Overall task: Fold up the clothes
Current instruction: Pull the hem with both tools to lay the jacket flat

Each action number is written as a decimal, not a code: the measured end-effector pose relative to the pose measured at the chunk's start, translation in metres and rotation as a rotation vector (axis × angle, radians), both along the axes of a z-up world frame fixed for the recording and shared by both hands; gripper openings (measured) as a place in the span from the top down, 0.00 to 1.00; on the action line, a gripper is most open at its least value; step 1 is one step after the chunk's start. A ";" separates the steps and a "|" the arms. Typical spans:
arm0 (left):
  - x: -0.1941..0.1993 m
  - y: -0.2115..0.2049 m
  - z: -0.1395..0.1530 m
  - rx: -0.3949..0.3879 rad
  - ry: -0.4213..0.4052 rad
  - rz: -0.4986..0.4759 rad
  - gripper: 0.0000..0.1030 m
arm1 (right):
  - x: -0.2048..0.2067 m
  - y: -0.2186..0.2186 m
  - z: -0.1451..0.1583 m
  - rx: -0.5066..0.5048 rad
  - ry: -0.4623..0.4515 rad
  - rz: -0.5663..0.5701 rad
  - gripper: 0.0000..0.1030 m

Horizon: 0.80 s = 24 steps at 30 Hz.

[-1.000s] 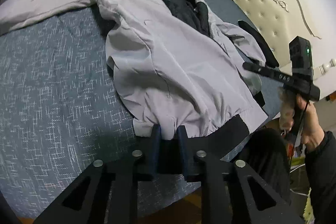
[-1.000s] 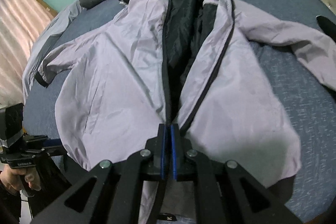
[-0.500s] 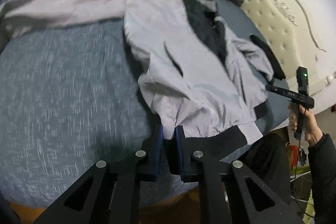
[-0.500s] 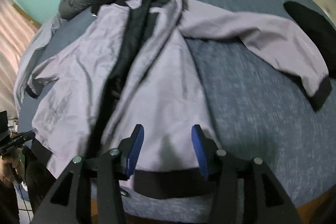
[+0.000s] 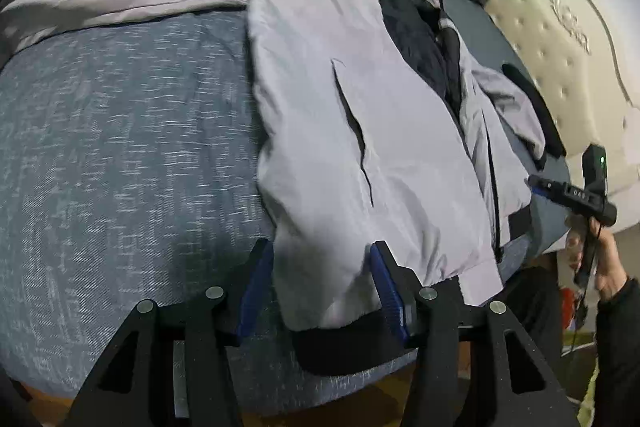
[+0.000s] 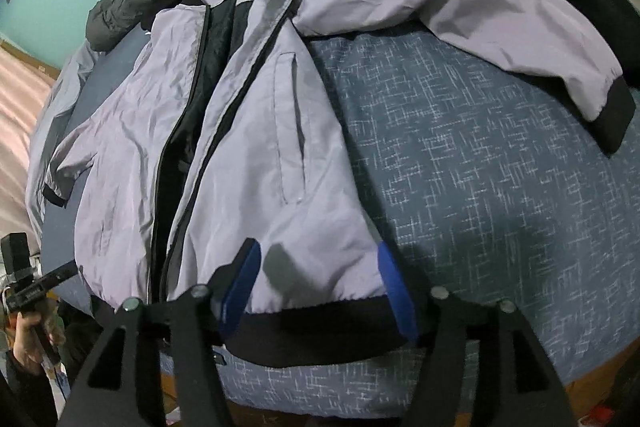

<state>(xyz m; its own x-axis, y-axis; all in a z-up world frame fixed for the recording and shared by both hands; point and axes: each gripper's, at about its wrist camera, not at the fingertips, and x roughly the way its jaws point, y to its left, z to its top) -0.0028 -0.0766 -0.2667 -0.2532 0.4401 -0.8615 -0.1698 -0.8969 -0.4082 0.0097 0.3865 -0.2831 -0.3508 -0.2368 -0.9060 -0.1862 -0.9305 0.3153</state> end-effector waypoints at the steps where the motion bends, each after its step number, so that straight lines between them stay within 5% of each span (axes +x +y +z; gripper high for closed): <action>1: -0.001 0.002 -0.001 -0.003 0.000 -0.009 0.49 | 0.000 0.000 -0.002 0.000 -0.007 -0.001 0.39; 3: 0.000 0.005 -0.003 -0.002 -0.003 -0.023 0.59 | 0.000 -0.001 -0.007 0.013 -0.022 0.002 0.39; 5: 0.001 0.005 -0.002 -0.014 0.001 -0.033 0.82 | 0.000 -0.002 -0.010 0.025 -0.030 -0.002 0.39; 7: 0.002 -0.002 0.001 -0.008 0.006 -0.030 0.89 | 0.002 -0.001 -0.014 0.025 -0.038 -0.010 0.39; 12: 0.007 -0.018 0.009 -0.001 0.025 -0.020 0.95 | 0.006 -0.007 -0.016 0.052 -0.050 0.022 0.42; 16: 0.012 -0.026 0.015 0.013 0.041 -0.017 0.97 | 0.009 -0.013 -0.015 0.052 -0.050 0.059 0.80; 24: 0.018 -0.037 0.024 0.012 0.069 -0.022 0.97 | 0.029 -0.002 -0.008 -0.007 -0.038 0.057 0.99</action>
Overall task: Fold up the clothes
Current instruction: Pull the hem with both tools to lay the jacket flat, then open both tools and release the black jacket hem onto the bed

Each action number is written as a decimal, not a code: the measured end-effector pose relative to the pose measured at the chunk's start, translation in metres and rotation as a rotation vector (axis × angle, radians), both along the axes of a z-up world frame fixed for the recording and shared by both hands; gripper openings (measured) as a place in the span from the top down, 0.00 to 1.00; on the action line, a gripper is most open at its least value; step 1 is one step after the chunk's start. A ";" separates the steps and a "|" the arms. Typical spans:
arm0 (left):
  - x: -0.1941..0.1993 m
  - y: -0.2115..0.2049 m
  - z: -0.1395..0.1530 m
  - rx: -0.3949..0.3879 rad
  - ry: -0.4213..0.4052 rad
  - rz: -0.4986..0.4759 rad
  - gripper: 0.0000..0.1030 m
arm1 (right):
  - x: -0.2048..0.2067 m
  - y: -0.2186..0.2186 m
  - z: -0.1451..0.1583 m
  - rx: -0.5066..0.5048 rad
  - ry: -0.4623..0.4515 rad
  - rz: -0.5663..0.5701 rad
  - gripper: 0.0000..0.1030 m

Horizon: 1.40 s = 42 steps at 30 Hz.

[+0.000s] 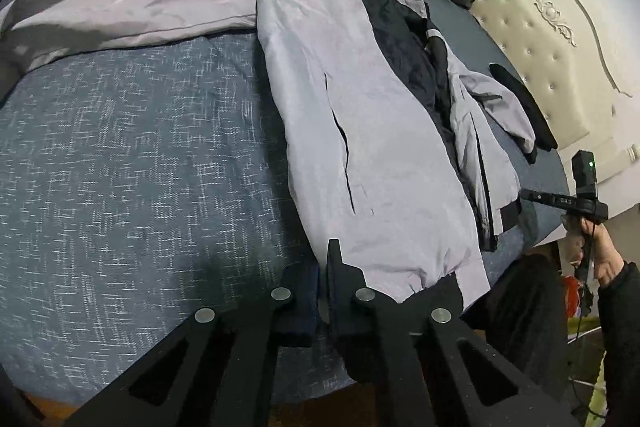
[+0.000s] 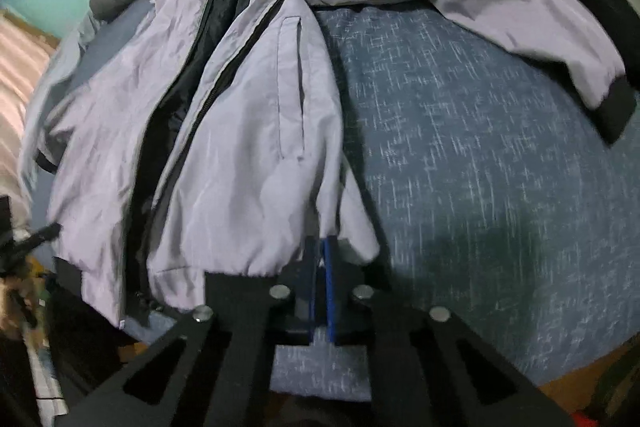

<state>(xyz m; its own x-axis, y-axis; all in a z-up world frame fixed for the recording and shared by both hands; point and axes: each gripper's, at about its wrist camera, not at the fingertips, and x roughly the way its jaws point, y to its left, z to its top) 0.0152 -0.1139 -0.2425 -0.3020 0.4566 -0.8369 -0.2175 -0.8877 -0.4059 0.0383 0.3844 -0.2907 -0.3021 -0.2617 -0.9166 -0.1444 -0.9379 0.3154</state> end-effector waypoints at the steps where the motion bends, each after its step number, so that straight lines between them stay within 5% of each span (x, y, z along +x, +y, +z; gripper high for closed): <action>1: 0.000 -0.001 0.001 0.000 0.004 -0.001 0.97 | 0.004 0.002 0.000 -0.016 -0.006 -0.006 0.99; 10: -0.001 -0.007 -0.005 -0.006 -0.016 0.013 0.97 | 0.017 0.018 0.012 -0.005 0.077 0.025 0.98; 11: -0.001 -0.006 -0.004 -0.006 -0.015 0.012 0.97 | 0.015 0.020 0.010 -0.003 0.068 0.017 0.94; 13: -0.001 -0.004 -0.002 -0.003 -0.009 0.011 0.97 | 0.011 0.021 0.004 0.000 0.044 0.004 0.56; 15: 0.000 -0.004 0.000 -0.003 -0.003 0.009 0.97 | 0.006 0.021 -0.004 -0.002 0.025 0.002 0.47; 20: 0.001 -0.005 0.003 -0.003 -0.002 0.009 0.97 | -0.003 0.009 -0.024 0.019 -0.002 0.015 0.49; 22: 0.001 -0.005 0.004 -0.002 -0.001 0.008 0.97 | -0.003 0.010 -0.033 0.026 -0.032 -0.005 0.76; 25: 0.001 -0.008 0.003 0.002 -0.001 0.012 0.97 | -0.001 0.009 -0.032 0.034 -0.032 0.007 0.90; 32: 0.003 -0.019 0.005 0.008 -0.003 0.007 0.97 | 0.022 0.008 -0.002 0.016 0.018 0.066 0.93; 42: -0.002 -0.028 0.000 -0.032 -0.033 0.044 0.93 | 0.030 0.010 -0.015 0.055 -0.109 0.075 0.88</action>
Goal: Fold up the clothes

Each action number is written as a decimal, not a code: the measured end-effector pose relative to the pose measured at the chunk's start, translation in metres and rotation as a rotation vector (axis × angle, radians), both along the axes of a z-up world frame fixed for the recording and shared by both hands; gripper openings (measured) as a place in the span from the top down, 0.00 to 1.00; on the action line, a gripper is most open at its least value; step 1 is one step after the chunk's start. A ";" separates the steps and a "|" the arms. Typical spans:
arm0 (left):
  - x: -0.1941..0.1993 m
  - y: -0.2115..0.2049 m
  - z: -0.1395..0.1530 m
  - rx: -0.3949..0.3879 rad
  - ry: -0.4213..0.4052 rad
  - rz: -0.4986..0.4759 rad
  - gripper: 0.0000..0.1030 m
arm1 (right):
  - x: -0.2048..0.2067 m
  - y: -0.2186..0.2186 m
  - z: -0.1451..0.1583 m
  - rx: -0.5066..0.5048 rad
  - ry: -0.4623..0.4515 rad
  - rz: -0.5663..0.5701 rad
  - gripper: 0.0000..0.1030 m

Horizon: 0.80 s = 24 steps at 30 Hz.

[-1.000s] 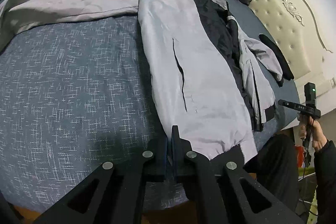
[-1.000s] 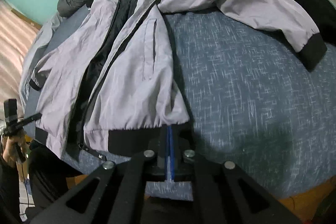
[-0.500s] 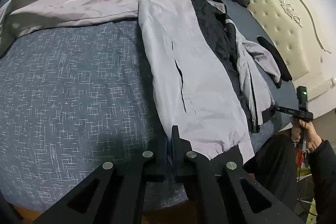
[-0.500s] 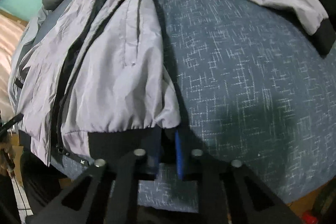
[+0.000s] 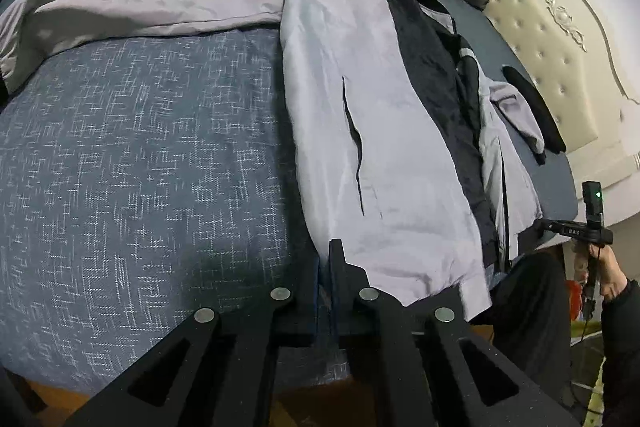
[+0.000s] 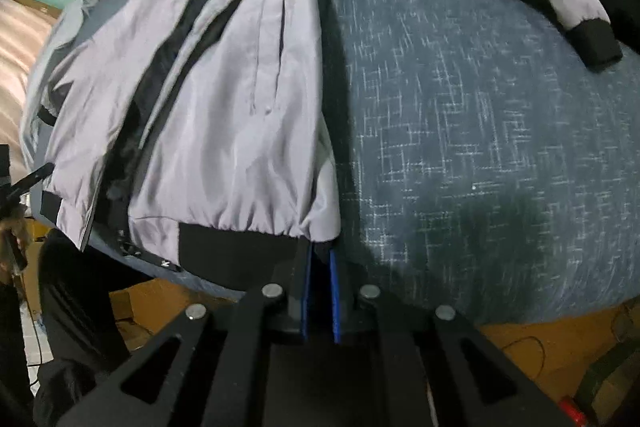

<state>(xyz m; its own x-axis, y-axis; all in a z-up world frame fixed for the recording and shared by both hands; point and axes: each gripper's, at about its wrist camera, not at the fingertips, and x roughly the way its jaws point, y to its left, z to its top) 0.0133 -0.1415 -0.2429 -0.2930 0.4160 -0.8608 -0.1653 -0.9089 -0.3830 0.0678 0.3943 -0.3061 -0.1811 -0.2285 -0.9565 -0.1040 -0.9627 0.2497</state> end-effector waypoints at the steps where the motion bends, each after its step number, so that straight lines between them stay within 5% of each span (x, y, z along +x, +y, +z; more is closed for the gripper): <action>1: 0.000 -0.002 0.002 -0.004 0.006 0.011 0.91 | -0.004 0.001 0.002 0.007 0.009 -0.015 0.88; 3: -0.002 -0.007 0.008 -0.021 0.028 0.046 0.84 | -0.009 -0.001 0.011 0.018 0.045 -0.020 0.85; 5: -0.005 -0.014 0.018 -0.026 0.057 0.087 0.65 | -0.016 -0.003 0.025 0.030 0.089 -0.027 0.81; 7: -0.010 -0.019 0.027 -0.012 0.086 0.113 0.56 | -0.023 -0.003 0.041 0.036 0.136 -0.050 0.67; 14: -0.043 -0.013 0.041 0.009 0.164 0.164 0.52 | -0.062 -0.006 0.078 -0.073 0.304 -0.161 0.64; 24: -0.083 0.026 0.038 0.124 0.218 0.168 0.45 | -0.131 -0.027 0.039 -0.199 0.277 -0.259 0.64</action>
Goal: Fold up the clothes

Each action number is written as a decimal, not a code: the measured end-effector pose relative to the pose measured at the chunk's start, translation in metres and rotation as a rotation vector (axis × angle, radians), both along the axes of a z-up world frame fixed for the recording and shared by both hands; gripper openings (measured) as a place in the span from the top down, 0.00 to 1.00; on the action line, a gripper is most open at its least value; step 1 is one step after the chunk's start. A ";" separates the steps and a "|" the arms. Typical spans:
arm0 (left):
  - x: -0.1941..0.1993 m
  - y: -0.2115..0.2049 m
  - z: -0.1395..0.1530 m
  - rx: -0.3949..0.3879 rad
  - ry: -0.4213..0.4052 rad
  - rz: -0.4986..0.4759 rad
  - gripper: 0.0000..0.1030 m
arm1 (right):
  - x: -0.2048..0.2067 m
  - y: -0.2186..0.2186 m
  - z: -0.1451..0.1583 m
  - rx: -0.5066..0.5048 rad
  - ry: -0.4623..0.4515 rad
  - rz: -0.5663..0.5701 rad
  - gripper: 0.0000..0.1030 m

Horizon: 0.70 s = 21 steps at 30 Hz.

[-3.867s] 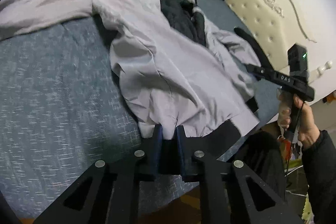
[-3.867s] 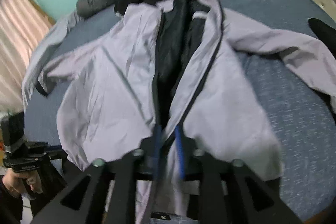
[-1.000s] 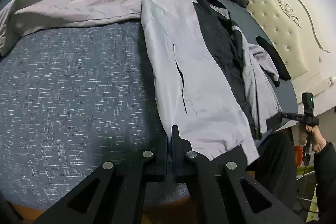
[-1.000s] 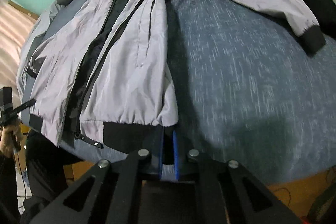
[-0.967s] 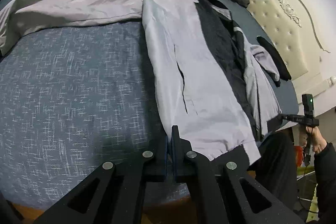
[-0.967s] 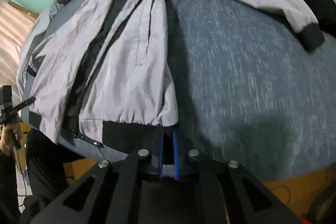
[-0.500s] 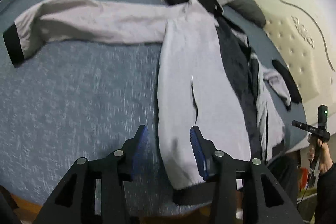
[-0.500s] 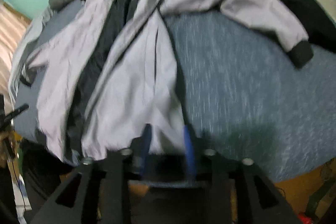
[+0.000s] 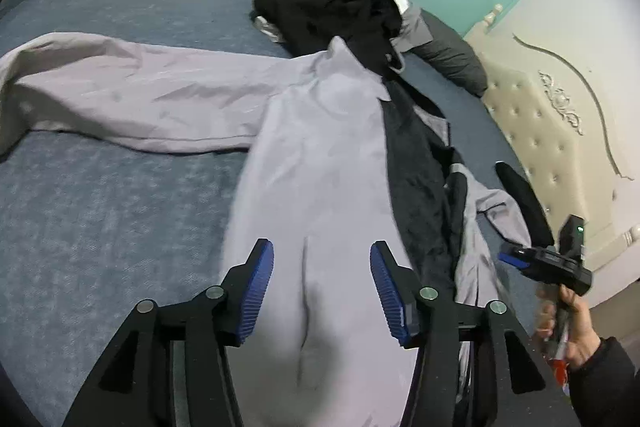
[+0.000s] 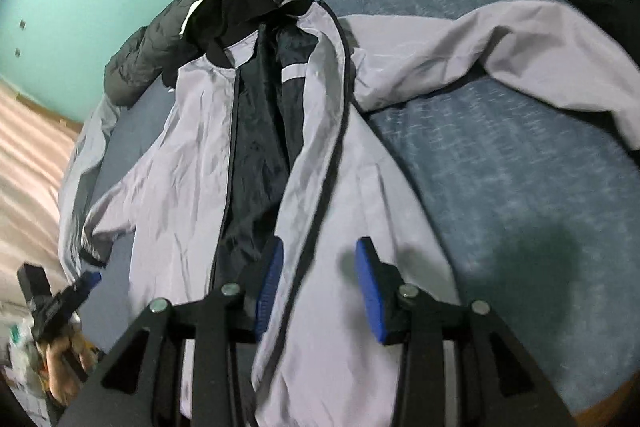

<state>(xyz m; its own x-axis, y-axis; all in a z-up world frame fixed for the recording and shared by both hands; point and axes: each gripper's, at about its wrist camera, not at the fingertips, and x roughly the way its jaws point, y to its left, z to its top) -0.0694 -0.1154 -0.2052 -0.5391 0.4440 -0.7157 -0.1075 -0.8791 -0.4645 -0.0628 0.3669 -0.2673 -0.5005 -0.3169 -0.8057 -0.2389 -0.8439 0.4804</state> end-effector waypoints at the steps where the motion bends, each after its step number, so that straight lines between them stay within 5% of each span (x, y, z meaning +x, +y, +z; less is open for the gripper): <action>1: -0.004 0.002 -0.003 0.001 0.003 0.001 0.44 | -0.007 0.000 -0.004 -0.009 -0.002 -0.010 0.64; 11: -0.026 -0.009 -0.036 0.051 0.006 0.077 0.41 | -0.060 0.007 -0.025 0.010 -0.023 -0.103 0.63; 18: -0.015 -0.035 -0.054 0.042 0.057 0.156 0.41 | -0.081 -0.007 -0.031 0.050 0.002 -0.069 0.64; 21: -0.011 -0.049 -0.059 0.045 0.068 0.180 0.41 | -0.085 -0.014 -0.030 0.061 0.022 -0.064 0.71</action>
